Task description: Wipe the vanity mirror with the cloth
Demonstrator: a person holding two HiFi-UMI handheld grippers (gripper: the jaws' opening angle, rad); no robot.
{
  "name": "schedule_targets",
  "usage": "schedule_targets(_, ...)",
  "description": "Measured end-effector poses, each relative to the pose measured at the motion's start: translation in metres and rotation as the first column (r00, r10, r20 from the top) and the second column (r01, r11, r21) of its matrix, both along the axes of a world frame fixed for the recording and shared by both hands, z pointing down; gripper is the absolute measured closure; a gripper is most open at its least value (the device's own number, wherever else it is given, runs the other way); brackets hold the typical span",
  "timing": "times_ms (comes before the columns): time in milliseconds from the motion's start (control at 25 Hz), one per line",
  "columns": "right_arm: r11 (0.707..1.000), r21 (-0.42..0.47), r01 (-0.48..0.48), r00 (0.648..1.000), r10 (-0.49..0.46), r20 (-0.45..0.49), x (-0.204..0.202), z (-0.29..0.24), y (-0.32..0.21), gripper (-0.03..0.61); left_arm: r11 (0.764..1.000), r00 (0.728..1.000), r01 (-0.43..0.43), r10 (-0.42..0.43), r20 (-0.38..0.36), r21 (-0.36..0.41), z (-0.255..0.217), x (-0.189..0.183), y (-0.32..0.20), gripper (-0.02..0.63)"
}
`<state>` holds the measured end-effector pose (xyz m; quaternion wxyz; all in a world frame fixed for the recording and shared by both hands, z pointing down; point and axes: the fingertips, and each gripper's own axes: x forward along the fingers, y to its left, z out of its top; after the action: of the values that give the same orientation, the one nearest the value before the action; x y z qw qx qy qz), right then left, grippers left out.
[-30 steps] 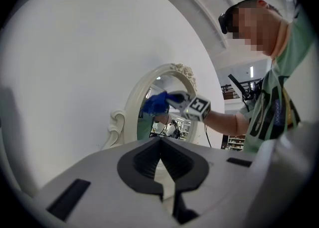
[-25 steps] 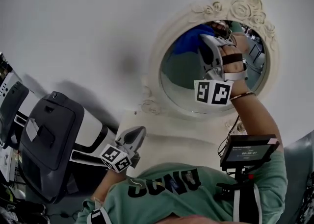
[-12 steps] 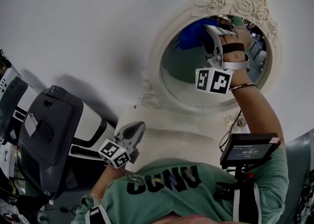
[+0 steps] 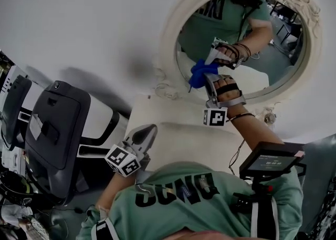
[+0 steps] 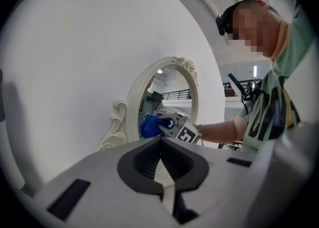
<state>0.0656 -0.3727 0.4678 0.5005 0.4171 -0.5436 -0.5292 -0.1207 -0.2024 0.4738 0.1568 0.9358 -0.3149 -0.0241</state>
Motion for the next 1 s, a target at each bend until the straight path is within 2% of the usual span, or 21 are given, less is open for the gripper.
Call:
schedule_targets(160, 0.985, -0.174, -0.011, 1.0, 0.007, -0.026, 0.008, 0.105, 0.0, 0.522, 0.999, 1.0, 0.005, -0.005, 0.02, -0.032, 0.008, 0.002, -0.002, 0.604)
schedule_targets(240, 0.975, -0.221, -0.019, 1.0, 0.018, -0.008, 0.014, 0.132, 0.001, 0.522, 0.999, 0.999, 0.009, -0.007, 0.031, -0.053, 0.011, 0.004, -0.001, 0.604)
schedule_targets(520, 0.976, -0.216, -0.016, 0.998, 0.03, 0.063, 0.008, 0.136, -0.001, 0.523, 0.996, 0.998, 0.014, -0.01, 0.056, -0.087, 0.024, -0.005, 0.001, 0.604)
schedule_targets(680, 0.95, -0.311, -0.023, 0.997, 0.044, 0.063, 0.006, 0.142, 0.002, 0.522, 0.999, 0.999, -0.003, 0.005, 0.038, -0.049, 0.014, 0.002, 0.0, 0.604)
schedule_targets(760, 0.946, -0.323, 0.006, 0.997, 0.02, 0.078, 0.002, 0.121, 0.007, 0.522, 1.0, 1.0, -0.005, 0.006, 0.025, -0.026, 0.005, 0.005, 0.0, 0.604)
schedule_targets(840, 0.958, -0.285, 0.044, 0.99, -0.003, 0.143, -0.001, 0.069, 0.011, 0.522, 1.0, 1.0, -0.008, 0.008, 0.013, 0.001, -0.003, 0.007, 0.0, 0.604)
schedule_targets(920, 0.977, -0.2, 0.073, 0.973, -0.027, 0.227, -0.002, -0.008, 0.014, 0.522, 0.999, 1.0, -0.013, 0.013, -0.001, 0.032, -0.01, 0.008, -0.001, 0.604)
schedule_targets(1000, 0.995, -0.054, 0.088, 0.961, -0.07, 0.267, 0.004, -0.1, 0.017, 0.522, 0.997, 1.0, -0.016, 0.017, -0.023, 0.071, -0.018, 0.012, -0.006, 0.604)
